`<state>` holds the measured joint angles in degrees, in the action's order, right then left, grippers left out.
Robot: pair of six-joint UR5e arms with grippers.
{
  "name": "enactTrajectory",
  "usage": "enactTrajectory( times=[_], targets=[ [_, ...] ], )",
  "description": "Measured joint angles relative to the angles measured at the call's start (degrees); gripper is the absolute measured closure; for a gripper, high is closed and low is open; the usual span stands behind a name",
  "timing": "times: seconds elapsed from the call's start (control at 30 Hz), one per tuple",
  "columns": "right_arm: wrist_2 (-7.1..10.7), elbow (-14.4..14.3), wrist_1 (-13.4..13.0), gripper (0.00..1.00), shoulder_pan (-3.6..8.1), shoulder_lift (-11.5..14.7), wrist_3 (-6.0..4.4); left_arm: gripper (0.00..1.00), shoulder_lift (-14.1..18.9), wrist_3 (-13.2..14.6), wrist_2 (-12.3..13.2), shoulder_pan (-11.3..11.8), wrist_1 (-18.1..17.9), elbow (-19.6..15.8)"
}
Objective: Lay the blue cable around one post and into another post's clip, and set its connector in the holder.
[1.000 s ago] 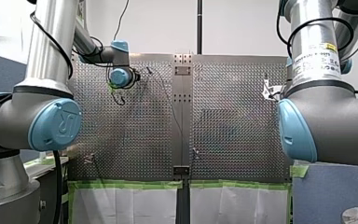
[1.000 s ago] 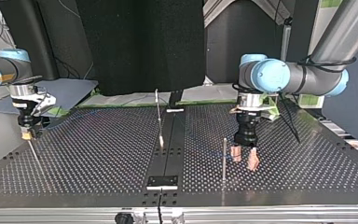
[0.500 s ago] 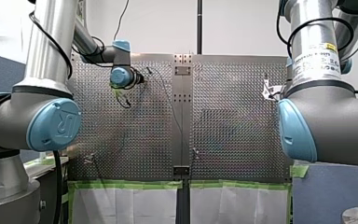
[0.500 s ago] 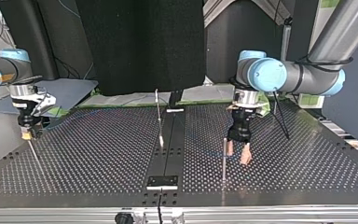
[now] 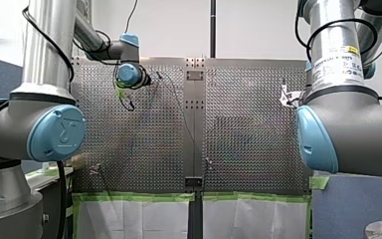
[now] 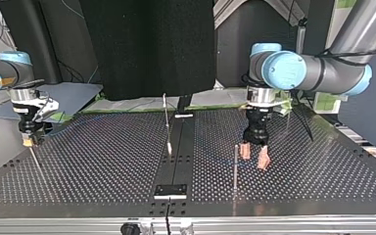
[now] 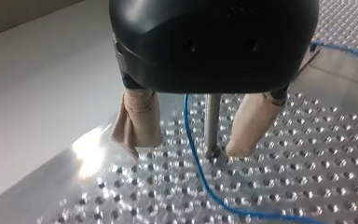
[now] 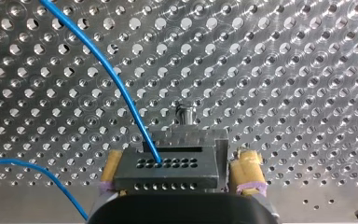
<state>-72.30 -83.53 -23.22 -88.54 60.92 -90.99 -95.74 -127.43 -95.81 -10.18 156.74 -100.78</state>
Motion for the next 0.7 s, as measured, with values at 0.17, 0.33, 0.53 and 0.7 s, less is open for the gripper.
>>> enactTrajectory(
  times=[0.17, 0.33, 0.53, 0.7],
  targets=[
    [0.00, 0.0, 0.0, 0.00, 0.00, 0.0, 0.00, 0.00, 1.2, 0.7, 0.1, -0.2, 0.4, -0.6],
    [0.00, 0.0, 0.0, 0.00, 0.00, 0.0, 0.00, 0.00, 2.9, 2.2, 0.8, -0.4, 1.3, -2.3],
    [0.00, 0.0, 0.0, 0.00, 0.00, 0.0, 0.00, 0.00, 6.3, 5.5, -1.4, -0.4, 4.4, -4.4],
    [0.00, 0.0, 0.0, 0.00, 0.00, 0.0, 0.00, 0.00, 9.2, 8.4, -4.3, -0.9, 7.3, -2.5]
  ],
)
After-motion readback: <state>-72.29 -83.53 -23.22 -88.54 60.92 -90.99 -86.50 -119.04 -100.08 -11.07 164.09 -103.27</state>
